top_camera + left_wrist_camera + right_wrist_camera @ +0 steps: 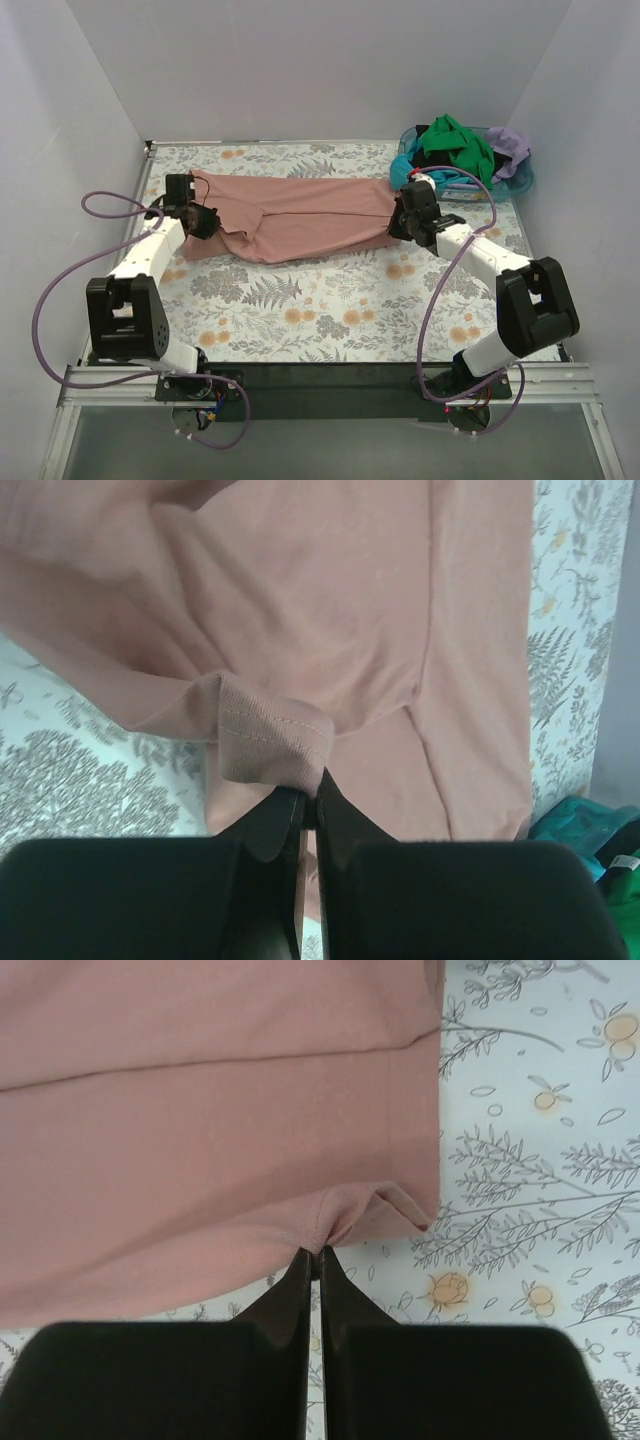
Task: Fold and stack the t-shirts
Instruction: Fold the tshirt
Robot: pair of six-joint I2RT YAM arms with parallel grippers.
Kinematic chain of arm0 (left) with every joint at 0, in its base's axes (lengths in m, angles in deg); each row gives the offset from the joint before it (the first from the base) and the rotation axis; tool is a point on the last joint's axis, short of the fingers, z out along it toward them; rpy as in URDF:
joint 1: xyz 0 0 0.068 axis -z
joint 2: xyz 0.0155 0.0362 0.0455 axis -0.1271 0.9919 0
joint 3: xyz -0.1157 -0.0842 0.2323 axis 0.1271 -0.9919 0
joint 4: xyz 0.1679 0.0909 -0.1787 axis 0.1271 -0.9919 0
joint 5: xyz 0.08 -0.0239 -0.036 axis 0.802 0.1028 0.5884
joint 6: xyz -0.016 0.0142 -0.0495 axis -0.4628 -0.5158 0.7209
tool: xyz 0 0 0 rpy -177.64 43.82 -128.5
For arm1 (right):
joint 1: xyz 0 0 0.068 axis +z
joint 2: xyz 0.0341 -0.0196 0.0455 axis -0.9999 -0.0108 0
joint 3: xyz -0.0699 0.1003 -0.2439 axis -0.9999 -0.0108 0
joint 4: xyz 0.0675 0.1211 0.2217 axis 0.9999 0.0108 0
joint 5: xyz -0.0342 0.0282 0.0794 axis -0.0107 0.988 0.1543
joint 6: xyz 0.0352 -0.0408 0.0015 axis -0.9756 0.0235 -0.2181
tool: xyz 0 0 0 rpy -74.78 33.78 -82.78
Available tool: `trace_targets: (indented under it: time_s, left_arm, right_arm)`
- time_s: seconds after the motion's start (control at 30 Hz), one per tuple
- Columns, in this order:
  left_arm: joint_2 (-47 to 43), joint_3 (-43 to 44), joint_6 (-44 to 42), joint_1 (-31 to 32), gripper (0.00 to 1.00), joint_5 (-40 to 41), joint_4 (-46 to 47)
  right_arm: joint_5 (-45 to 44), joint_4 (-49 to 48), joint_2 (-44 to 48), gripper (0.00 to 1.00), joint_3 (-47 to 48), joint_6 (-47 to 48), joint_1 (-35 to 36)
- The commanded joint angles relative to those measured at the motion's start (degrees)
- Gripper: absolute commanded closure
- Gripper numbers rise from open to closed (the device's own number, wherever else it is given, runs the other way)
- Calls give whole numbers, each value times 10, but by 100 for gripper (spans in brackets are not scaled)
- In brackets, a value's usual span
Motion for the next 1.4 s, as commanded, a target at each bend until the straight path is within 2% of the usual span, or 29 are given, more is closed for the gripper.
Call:
trace_targets:
  time_s: [0.0, 0.53, 0.7, 0.9, 1.0, 1.03, 1.07, 1.13, 1.17, 1.2, 1.23, 1.33, 1.37]
  left_arm:
    - [31, 53, -14, -2, 100, -2, 9]
    - [177, 192, -56, -14, 100, 15, 72]
    - [219, 205, -66, -18, 100, 1, 120]
    - [260, 221, -42, -38, 100, 18, 134]
    - [274, 234, -35, -47, 100, 8, 140]
    - [282, 237, -38, -49, 100, -1, 144]
    - [285, 242, -43, -49, 98, -8, 148]
    - [304, 263, -70, -51, 62, -34, 160]
    - [311, 275, -80, -51, 37, -35, 160]
    - [320, 290, -85, -54, 2, -39, 148]
    - [332, 311, -90, -56, 2, -67, 144]
    - [340, 350, -92, -61, 2, -66, 109]
    - [336, 355, -94, -62, 2, -71, 103]
  right_arm:
    - [5, 11, -25, 99, 54, 30, -18]
    - [34, 39, -165, 99, 185, 60, -60]
    - [35, 41, -199, 99, 224, 60, -68]
    - [25, 45, -224, 98, 241, 53, -82]
    - [33, 46, -237, 90, 255, 62, -88]
    - [39, 48, -243, 84, 263, 64, -90]
    - [46, 49, -246, 72, 267, 72, -92]
    - [57, 48, -247, 67, 270, 75, -92]
    - [59, 48, -244, 56, 272, 76, -92]
    - [57, 48, -244, 49, 273, 77, -93]
    - [60, 49, -237, 45, 273, 79, -92]
    - [75, 49, -208, 36, 264, 86, -92]
    - [78, 48, -198, 27, 259, 89, -91]
